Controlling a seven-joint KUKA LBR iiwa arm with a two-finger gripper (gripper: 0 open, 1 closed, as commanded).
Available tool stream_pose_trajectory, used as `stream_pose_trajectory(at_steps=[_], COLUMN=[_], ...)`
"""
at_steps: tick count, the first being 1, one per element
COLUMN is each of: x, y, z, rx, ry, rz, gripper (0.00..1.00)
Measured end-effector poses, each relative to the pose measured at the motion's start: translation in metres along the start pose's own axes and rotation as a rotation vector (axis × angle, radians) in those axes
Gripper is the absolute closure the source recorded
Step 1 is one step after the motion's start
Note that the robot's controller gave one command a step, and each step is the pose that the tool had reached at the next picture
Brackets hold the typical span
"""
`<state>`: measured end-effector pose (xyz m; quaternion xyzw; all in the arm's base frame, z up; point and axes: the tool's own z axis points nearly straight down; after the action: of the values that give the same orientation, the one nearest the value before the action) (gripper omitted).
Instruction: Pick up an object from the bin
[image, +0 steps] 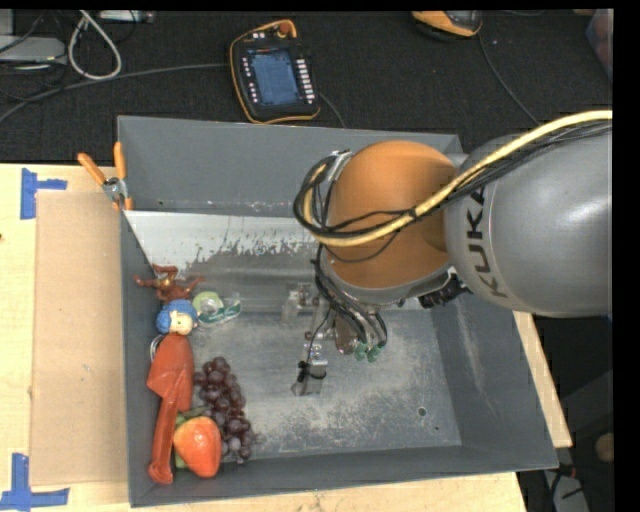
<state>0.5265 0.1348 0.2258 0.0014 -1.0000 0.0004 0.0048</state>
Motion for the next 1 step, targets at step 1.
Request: stream_pose_trajectory(at_steps=[1], x=[-0.0017], y=[-0.0011], z=[-0.004], rx=[-0.001], ry=[-0.008], rz=[0.005], gripper=[0.0])
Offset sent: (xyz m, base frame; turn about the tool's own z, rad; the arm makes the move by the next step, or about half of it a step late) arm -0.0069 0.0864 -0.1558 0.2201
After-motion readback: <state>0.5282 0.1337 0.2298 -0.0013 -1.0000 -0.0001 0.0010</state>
